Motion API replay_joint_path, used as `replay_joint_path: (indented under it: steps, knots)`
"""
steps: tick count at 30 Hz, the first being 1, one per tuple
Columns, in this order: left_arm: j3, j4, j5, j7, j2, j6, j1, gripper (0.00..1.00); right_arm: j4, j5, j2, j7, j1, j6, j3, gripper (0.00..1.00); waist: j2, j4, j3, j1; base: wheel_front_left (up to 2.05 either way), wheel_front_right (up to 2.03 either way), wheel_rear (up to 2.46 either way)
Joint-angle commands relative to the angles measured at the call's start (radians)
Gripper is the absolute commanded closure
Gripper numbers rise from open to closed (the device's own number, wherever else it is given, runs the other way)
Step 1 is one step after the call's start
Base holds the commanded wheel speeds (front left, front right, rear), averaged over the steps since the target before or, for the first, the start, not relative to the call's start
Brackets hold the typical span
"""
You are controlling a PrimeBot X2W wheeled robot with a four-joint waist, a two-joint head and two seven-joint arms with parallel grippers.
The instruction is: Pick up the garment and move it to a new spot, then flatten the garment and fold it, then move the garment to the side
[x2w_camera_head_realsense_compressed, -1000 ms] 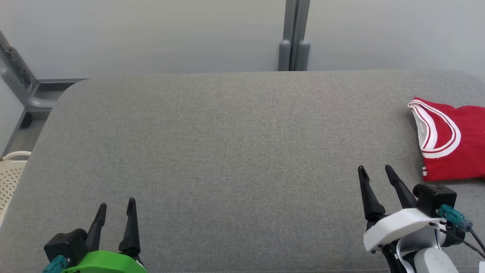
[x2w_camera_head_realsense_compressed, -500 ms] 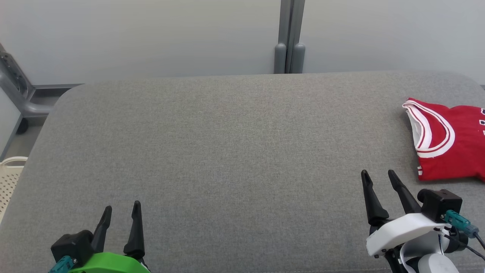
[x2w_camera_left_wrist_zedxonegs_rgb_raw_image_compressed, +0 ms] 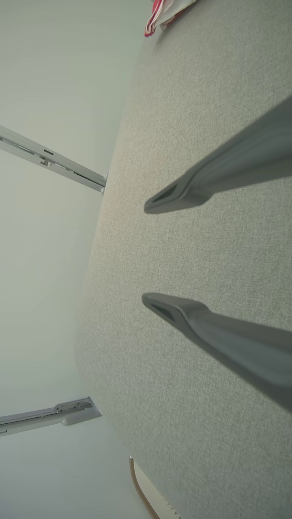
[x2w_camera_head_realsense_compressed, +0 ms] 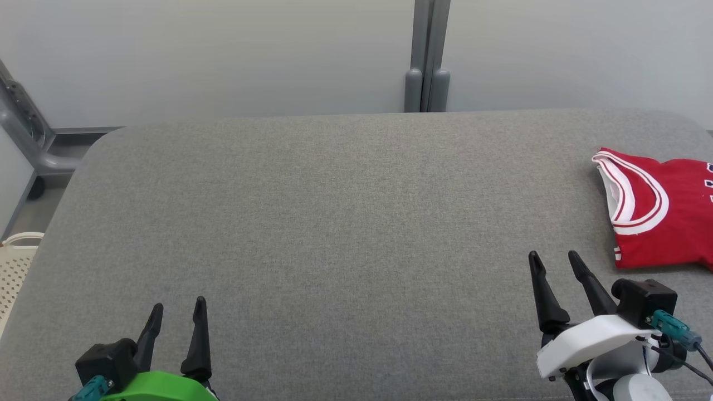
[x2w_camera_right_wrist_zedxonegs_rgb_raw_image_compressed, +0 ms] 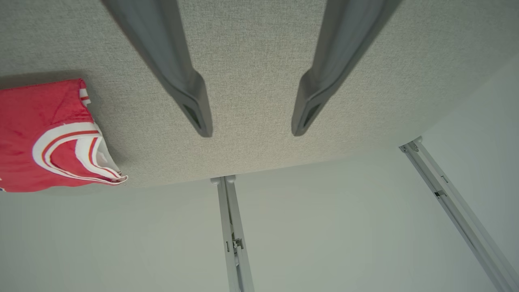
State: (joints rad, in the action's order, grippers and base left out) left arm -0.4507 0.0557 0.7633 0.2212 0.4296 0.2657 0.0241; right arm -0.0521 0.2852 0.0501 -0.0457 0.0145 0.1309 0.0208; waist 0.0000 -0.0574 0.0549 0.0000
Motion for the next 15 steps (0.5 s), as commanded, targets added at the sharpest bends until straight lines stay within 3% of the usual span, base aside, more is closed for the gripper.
replay_joint_path:
  steps: [1,6,7,15]
  knots:
    - [0.001,-0.002,-0.005,-0.002,0.008,0.006,-0.012,0.0,0.004,-0.007,0.001,0.0,0.009,-0.001,0.0,0.0,0.0,-0.001,0.001,0.0,0.0,0.0,0.0]
    - [0.002,-0.005,-0.014,0.001,0.014,0.017,-0.007,0.0,0.004,-0.009,0.001,0.0,0.011,-0.001,-0.001,0.0,0.0,-0.002,0.002,0.0,0.0,0.0,0.0]
    - [-0.001,0.0,-0.01,0.0,0.005,0.012,0.001,1.0,-0.003,-0.002,0.0,0.0,0.001,0.0,-0.001,1.0,0.0,-0.002,0.002,0.0,0.0,0.0,0.0]
    - [0.009,0.047,0.041,-0.017,-0.041,-0.01,0.002,1.0,-0.053,0.074,-0.006,0.013,0.004,0.0,-0.017,1.0,0.0,0.0,0.0,0.0,0.0,0.0,0.0]
